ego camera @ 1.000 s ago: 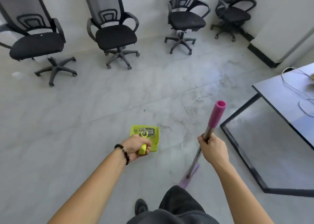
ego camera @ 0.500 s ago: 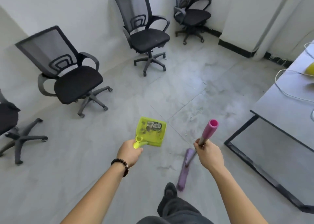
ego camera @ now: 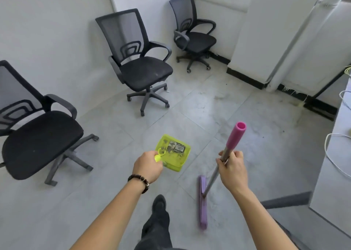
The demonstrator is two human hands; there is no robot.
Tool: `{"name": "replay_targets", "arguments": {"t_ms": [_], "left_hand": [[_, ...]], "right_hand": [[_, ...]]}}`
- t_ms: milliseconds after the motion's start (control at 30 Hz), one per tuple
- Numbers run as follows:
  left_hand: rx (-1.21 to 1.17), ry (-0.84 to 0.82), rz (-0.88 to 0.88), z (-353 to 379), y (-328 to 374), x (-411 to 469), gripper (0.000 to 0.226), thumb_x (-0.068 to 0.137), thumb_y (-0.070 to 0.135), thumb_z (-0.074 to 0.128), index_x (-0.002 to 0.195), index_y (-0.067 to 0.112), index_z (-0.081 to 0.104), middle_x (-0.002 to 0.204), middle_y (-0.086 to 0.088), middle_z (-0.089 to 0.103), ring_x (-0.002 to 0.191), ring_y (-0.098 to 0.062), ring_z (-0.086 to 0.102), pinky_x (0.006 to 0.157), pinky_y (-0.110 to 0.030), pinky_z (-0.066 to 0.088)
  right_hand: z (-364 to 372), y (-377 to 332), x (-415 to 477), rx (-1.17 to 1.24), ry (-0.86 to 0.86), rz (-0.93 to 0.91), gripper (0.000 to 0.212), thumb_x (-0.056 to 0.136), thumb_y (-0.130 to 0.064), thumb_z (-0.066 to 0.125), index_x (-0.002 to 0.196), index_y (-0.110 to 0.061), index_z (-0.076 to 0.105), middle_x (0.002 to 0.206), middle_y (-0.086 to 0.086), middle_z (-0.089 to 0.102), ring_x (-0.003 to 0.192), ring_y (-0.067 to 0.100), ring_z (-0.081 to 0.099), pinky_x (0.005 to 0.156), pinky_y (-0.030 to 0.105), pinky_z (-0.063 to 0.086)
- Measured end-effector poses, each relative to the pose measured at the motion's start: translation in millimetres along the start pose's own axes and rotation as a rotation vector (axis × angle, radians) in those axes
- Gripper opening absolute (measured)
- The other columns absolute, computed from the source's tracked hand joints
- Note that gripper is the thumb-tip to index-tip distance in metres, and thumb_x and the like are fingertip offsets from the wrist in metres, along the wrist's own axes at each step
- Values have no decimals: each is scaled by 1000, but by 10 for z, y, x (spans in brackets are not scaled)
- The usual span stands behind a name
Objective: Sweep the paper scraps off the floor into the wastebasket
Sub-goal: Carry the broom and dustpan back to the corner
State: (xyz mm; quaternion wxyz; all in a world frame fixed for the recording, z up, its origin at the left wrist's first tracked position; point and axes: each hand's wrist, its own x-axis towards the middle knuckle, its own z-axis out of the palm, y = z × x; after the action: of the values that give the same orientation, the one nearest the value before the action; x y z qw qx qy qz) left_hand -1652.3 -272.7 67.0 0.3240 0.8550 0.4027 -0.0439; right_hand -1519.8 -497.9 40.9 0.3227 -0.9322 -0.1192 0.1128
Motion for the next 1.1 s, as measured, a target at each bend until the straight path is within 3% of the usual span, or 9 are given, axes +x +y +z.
{"name": "replay_targets", "arguments": {"t_ms": [100,267,433,600,733,833,933,1000,1100], "left_hand": [[-1,-55,37,-221,325,975,38,85,23,56,121,19,66,106,-10,72,99,-31,65,78,-32,50],[26,-148,144,-594,1206,2403,39,84,23,58,122,25,67,101,-6,72,95,-29,65,71,-28,45],[103,-246,258,-499,2157,3511,37,84,26,57,119,23,66,99,-7,73,93,-31,66,73,-32,50],[153,-299,346,-135,3142,4630,25,86,17,57,107,21,70,67,1,61,74,-30,59,64,-29,42],[184,-304,330,34,3808,5423,32,87,28,59,117,22,67,103,-10,72,97,-34,65,81,-37,53],[135,-270,338,-62,4353,5944,36,87,29,61,121,20,66,105,-9,72,96,-32,67,81,-37,53],[107,-270,352,-226,4864,6452,34,89,24,61,121,17,66,91,-8,72,79,-30,66,68,-32,49],[53,-287,347,-260,5114,6677,29,90,21,61,118,16,66,67,2,61,56,-18,56,52,-27,41],[3,-291,352,-100,5557,7243,25,90,21,62,114,16,68,55,10,48,48,-10,44,51,-26,35]], "right_hand": [[35,-314,732,-18,73,86,14,94,-23,59,107,-20,54,101,-4,49,83,23,60,69,40,51],[-169,-648,1782,9,237,189,11,96,-28,55,103,-20,52,96,-5,53,84,24,60,71,41,50],[-427,-734,2668,116,401,278,12,97,-30,55,105,-21,53,96,-6,56,84,19,59,72,42,51],[-504,-515,3931,179,495,337,11,98,-30,52,102,-19,51,93,-2,59,81,22,60,70,40,50],[-612,-368,5065,201,466,403,12,98,-29,53,100,-17,51,92,0,58,84,28,61,72,44,50],[-846,-473,5926,179,445,343,11,97,-25,53,104,-17,52,93,-2,55,85,27,60,68,37,44],[-1098,-612,6729,128,433,301,14,97,-25,53,108,-15,53,95,-3,54,84,25,58,65,32,37],[-1224,-646,7085,96,448,268,14,97,-24,53,107,-13,53,93,-5,51,80,25,57,64,32,36],[-1362,-568,7800,71,473,297,12,97,-24,53,101,-13,52,91,-2,52,78,27,57,64,36,42]]}}
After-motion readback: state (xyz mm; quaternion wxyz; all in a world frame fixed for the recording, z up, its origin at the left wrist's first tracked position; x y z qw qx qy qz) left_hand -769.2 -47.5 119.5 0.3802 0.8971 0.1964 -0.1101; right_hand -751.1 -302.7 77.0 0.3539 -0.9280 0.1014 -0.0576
